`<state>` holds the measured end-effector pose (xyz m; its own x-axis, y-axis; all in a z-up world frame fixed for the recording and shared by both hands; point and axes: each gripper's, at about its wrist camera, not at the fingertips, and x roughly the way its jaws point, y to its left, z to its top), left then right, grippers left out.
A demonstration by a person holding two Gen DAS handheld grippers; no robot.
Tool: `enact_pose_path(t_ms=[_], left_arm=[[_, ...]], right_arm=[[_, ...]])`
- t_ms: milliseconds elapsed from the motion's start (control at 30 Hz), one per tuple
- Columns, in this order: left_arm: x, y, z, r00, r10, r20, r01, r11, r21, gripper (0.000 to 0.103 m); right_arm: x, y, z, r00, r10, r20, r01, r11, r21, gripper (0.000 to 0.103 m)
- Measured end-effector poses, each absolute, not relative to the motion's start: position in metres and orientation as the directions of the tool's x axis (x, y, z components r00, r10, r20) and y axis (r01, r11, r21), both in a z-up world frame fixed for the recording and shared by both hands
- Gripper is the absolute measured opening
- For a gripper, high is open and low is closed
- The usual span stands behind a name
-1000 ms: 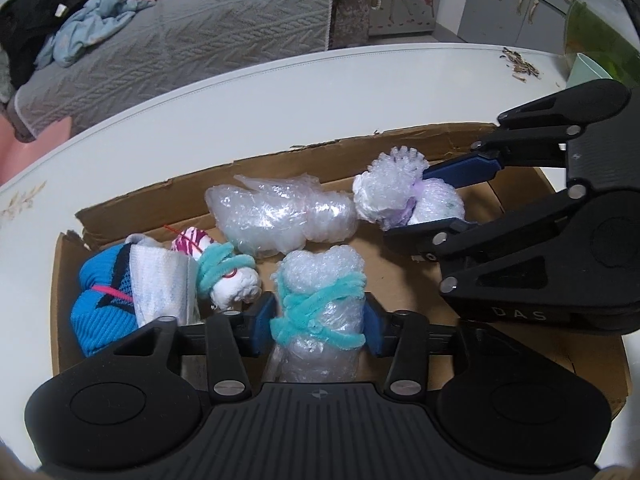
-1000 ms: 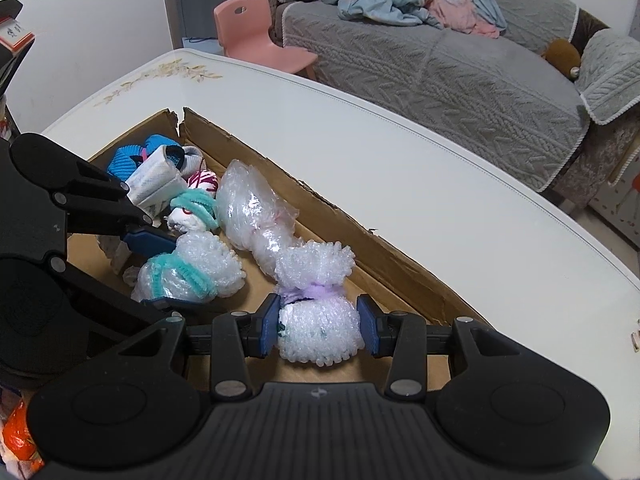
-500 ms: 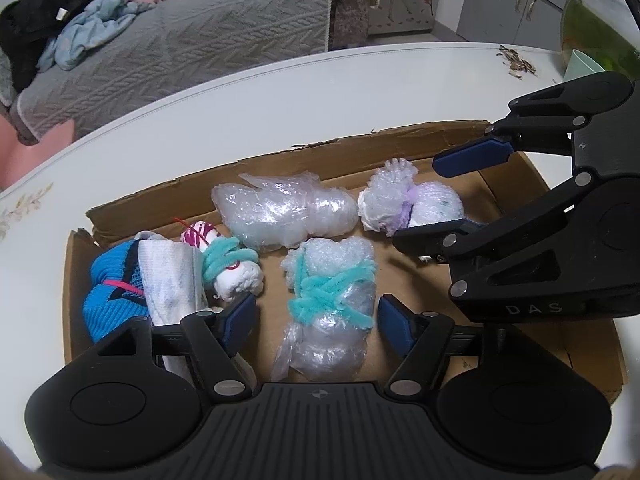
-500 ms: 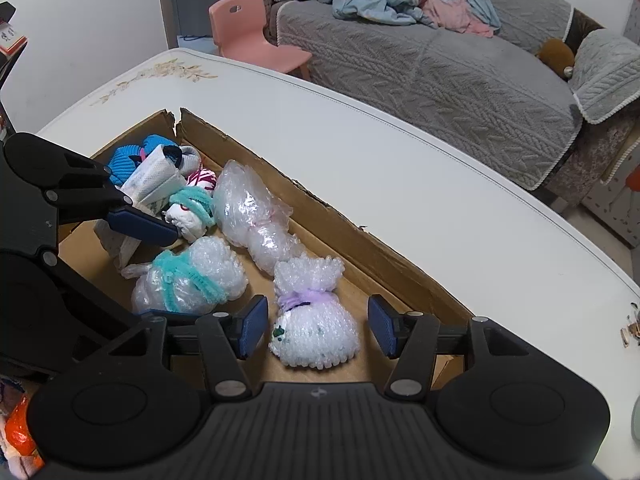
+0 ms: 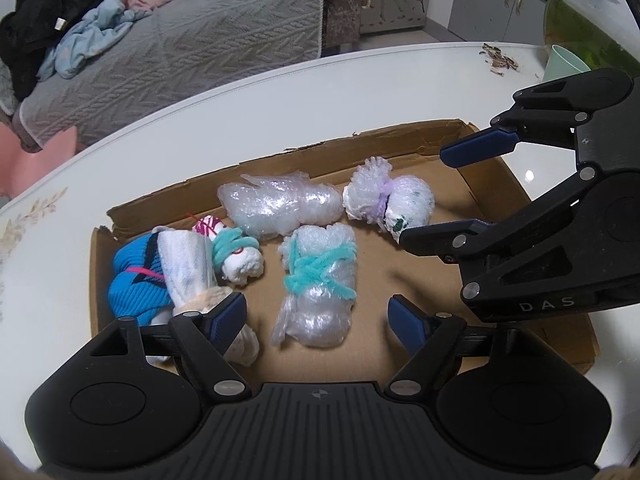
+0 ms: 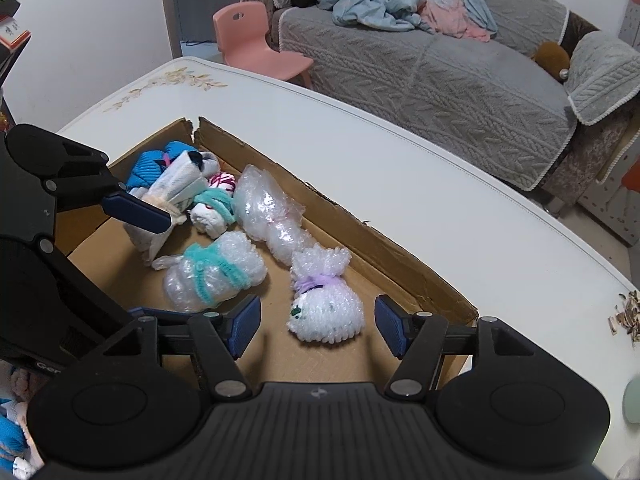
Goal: Organize objects
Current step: 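Withdraw both grippers from the tray back toward the remaining pile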
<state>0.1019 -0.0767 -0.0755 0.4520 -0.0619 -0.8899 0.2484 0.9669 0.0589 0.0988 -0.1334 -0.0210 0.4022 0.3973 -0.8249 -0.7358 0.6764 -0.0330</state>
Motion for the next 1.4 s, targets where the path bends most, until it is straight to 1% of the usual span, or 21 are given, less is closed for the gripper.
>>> enact_pose_path(t_ms=[33, 167, 233, 367, 533, 633, 867, 1067, 1200, 1267, 1400], left_arm=[[0.1, -0.074, -0.073, 0.452, -0.061, -0.89, 0.25, 0.966, 0.06, 0.083], [0.089, -0.071, -0.063, 0.453, -0.052, -0.89, 0.257, 0.964, 0.075, 0.086], [0.082, -0.069, -0.056, 0.458, -0.04, -0.888, 0.255, 0.963, 0.088, 0.086], [0.066, -0.055, -0.039, 0.465, -0.037, -0.885, 0.232, 0.969, 0.082, 0.087], [0.043, -0.037, -0.021, 0.48, -0.022, -0.877, 0.2, 0.976, 0.085, 0.089], [0.028, -0.031, -0.013, 0.486, -0.024, -0.874, 0.191, 0.978, 0.079, 0.089], [-0.023, -0.02, -0.005, 0.489, -0.013, -0.872, 0.194, 0.976, 0.094, 0.091], [-0.075, -0.009, -0.017, 0.46, -0.025, -0.888, 0.174, 0.983, 0.062, 0.093], [-0.116, -0.008, -0.036, 0.42, -0.057, -0.906, 0.155, 0.988, 0.009, 0.093], [-0.133, -0.014, -0.049, 0.403, -0.059, -0.913, 0.16, 0.987, 0.007, 0.093], [-0.148, -0.032, -0.07, 0.395, -0.037, -0.918, 0.153, 0.988, 0.026, 0.093]], right_arm=[[0.097, -0.133, -0.019, 0.403, 0.399, -0.824, -0.735, 0.677, -0.031, 0.061], [0.089, -0.131, -0.012, 0.41, 0.403, -0.819, -0.735, 0.677, -0.035, 0.069], [0.084, -0.128, -0.008, 0.406, 0.413, -0.815, -0.745, 0.666, -0.034, 0.071], [0.073, -0.118, 0.0, 0.417, 0.42, -0.806, -0.78, 0.621, -0.079, 0.077], [0.051, -0.107, 0.009, 0.409, 0.438, -0.801, -0.813, 0.573, -0.102, 0.08], [0.035, -0.105, 0.015, 0.408, 0.453, -0.792, -0.822, 0.559, -0.104, 0.088], [-0.01, -0.108, 0.027, 0.408, 0.467, -0.784, -0.834, 0.541, -0.112, 0.09], [-0.05, -0.127, 0.028, 0.416, 0.456, -0.787, -0.815, 0.571, -0.1, 0.092], [-0.073, -0.151, 0.023, 0.409, 0.457, -0.79, -0.797, 0.6, -0.065, 0.093], [-0.081, -0.165, 0.017, 0.411, 0.443, -0.797, -0.774, 0.631, -0.048, 0.095], [-0.08, -0.194, 0.001, 0.393, 0.415, -0.821, -0.679, 0.732, 0.044, 0.093]])
